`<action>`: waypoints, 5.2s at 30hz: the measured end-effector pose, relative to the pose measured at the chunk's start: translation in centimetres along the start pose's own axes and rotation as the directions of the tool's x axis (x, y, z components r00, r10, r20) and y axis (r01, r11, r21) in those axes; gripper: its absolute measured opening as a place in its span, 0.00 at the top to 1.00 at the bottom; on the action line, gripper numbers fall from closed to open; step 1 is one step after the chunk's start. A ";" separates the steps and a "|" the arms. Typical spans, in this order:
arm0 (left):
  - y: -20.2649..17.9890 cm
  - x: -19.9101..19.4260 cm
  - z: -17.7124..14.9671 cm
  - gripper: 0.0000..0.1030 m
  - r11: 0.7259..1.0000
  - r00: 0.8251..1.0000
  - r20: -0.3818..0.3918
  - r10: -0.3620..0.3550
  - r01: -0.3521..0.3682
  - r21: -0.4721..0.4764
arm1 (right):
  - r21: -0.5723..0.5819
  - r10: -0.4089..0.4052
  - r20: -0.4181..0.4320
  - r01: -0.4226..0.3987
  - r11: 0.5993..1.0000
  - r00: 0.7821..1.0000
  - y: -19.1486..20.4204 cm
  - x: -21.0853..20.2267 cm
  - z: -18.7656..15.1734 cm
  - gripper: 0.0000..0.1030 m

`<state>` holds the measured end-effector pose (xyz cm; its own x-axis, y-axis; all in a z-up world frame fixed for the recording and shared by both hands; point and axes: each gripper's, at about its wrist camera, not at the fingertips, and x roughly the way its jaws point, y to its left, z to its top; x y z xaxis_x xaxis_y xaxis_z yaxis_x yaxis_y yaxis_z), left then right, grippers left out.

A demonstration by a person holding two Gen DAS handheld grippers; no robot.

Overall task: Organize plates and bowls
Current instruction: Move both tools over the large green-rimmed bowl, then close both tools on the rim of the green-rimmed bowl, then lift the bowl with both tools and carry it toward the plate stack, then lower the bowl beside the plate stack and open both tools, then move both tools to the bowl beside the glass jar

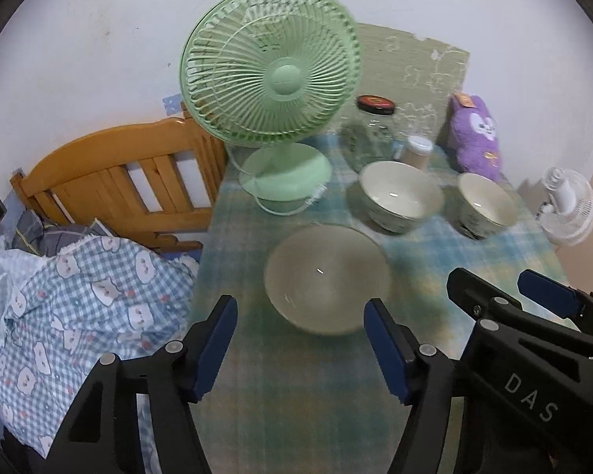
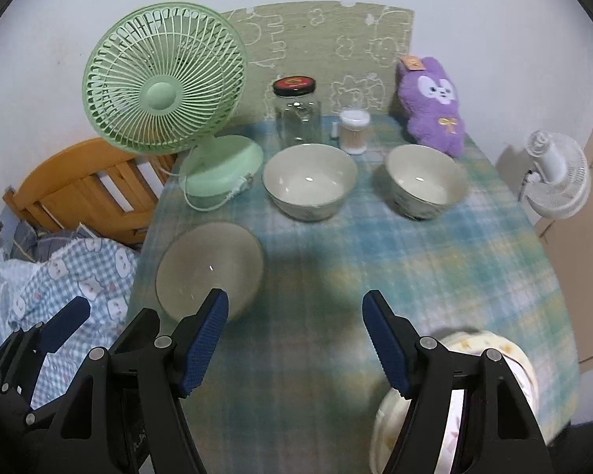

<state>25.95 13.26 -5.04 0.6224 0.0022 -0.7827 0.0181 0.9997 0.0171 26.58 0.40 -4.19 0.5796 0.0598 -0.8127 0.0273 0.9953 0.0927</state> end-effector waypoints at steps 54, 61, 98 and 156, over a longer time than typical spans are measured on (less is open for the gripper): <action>1.0 8.0 -0.7 0.87 1.000 0.988 -0.153 -0.015 0.015 -0.003 | -0.002 -0.008 -0.194 0.008 1.000 0.981 1.9 9.1 0.0 0.84; 0.2 5.7 -3.2 0.87 0.999 0.987 -0.157 -0.040 0.042 0.008 | 0.017 -0.026 -0.193 0.030 0.999 0.981 0.7 6.3 -2.9 0.84; -4.1 1.4 -12.1 0.77 0.993 0.975 -0.201 -0.099 0.108 0.037 | 0.055 -0.075 -0.223 0.090 0.994 0.972 -4.3 1.3 -12.9 0.84; -14.0 1.3 6.5 0.25 1.000 1.000 0.018 0.006 -0.005 -0.021 | -0.017 -0.012 0.055 0.013 1.000 0.998 -14.8 -0.7 7.2 0.26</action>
<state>31.59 -0.86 -2.25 0.6368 0.0073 -0.7710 -0.0013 1.0000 0.0083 31.60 -14.94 -0.89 0.6231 0.0435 -0.7809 0.0210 0.9972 0.0724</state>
